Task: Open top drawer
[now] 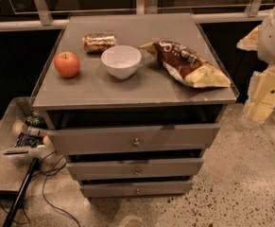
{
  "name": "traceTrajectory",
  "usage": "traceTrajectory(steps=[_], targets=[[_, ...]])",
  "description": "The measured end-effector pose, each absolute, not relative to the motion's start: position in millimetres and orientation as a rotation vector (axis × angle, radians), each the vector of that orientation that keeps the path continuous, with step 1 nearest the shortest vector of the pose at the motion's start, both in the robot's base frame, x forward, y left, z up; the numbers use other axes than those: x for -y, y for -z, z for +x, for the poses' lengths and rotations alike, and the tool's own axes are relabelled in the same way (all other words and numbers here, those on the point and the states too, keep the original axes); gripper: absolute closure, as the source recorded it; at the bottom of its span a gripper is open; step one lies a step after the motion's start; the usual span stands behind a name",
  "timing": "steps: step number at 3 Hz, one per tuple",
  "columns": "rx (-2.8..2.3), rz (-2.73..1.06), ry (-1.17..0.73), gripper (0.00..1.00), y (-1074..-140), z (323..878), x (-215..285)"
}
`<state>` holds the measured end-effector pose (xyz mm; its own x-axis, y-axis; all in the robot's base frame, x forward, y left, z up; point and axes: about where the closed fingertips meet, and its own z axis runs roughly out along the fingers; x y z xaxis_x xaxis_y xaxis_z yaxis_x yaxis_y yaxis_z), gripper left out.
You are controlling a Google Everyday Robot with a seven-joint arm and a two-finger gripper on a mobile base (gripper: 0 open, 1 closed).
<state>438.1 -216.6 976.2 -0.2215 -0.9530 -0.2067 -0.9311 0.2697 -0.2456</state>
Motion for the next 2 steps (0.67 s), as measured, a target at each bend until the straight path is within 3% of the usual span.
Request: traceTrajectory(steps=[2], targets=[[-2.197,-1.745,0.044,0.00,-943,446,207]])
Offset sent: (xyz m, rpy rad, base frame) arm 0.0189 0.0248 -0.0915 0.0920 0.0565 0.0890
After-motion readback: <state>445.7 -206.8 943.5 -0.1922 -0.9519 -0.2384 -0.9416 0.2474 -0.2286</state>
